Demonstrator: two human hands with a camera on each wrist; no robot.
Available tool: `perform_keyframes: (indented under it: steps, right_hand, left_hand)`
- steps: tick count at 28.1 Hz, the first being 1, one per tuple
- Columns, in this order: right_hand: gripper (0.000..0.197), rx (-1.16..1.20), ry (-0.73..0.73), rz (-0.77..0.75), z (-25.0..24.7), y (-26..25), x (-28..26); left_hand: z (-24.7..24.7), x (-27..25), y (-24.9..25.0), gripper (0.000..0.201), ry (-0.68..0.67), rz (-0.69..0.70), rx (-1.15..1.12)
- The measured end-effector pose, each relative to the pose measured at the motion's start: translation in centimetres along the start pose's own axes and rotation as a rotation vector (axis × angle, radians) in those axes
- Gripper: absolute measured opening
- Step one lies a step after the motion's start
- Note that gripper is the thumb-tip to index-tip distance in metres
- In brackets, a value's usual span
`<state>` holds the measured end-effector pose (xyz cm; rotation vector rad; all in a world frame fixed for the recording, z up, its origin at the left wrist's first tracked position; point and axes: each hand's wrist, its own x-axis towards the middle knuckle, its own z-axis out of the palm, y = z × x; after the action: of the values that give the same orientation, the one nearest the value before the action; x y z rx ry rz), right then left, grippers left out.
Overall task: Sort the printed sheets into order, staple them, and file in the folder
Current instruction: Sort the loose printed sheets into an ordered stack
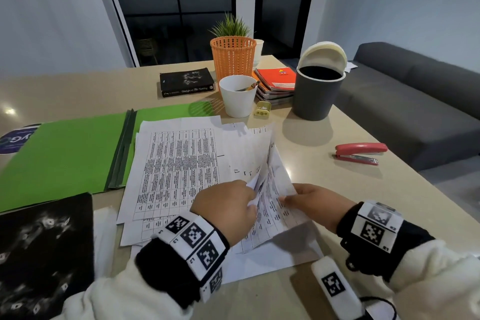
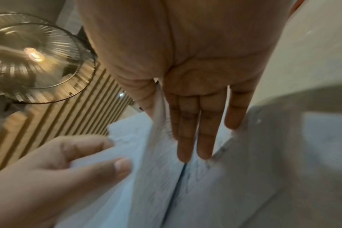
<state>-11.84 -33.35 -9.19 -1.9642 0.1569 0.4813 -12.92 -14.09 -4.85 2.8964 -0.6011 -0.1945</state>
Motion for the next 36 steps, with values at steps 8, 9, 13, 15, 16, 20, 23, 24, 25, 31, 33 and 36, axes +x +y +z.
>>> perform_keyframes:
  steps: [8,9,13,15,16,20,23,24,25,31,33,36]
  right_hand:
    - [0.026,0.079,0.065,0.094,-1.7,1.4,1.2]
    - [0.034,0.067,0.058,0.086,-1.6,1.4,1.2]
    - [0.059,0.048,0.012,0.037,-1.0,0.6,0.5]
    - [0.059,0.010,0.034,0.036,-1.0,0.6,0.4]
    - [0.054,0.000,0.047,0.045,-1.0,0.8,0.5]
    - [0.025,-0.002,0.051,0.028,-0.7,0.9,0.2]
    - [0.037,0.052,0.020,0.021,-0.5,1.1,0.4]
    - [0.042,0.066,0.022,0.031,-0.4,0.9,0.4]
    - [0.052,0.073,0.020,0.034,-0.5,1.0,0.6]
    - [0.075,0.031,0.014,0.086,-0.5,1.1,1.1]
    - [0.083,0.043,0.026,0.081,-0.5,1.2,1.2]
    - [0.080,0.018,0.076,0.117,-0.6,1.2,1.0]
  left_hand:
    - [-0.6,0.0,-1.5,0.035,0.022,-0.059,-0.087]
    - [-0.6,0.0,-1.6,0.035,0.023,-0.056,-0.083]
    - [-0.5,-0.1,-1.2,0.036,0.018,-0.031,-0.062]
    - [-0.5,-0.1,-1.0,0.036,0.014,-0.019,-0.049]
    - [-0.5,-0.1,-0.8,0.036,0.012,-0.014,-0.043]
    - [-0.6,-0.1,-0.6,0.033,0.005,0.007,-0.014]
    - [-0.5,-0.1,-0.4,0.032,0.011,0.011,-0.007]
    - [-0.5,-0.1,-0.4,0.032,0.014,0.013,-0.004]
    - [-0.4,-0.1,-0.3,0.032,0.018,0.018,0.001]
    - [0.0,-0.1,0.1,0.027,0.022,0.067,0.072]
    - [0.1,0.1,0.1,0.031,0.007,0.079,0.096]
    - [0.3,0.3,0.3,0.038,-0.059,0.080,0.121]
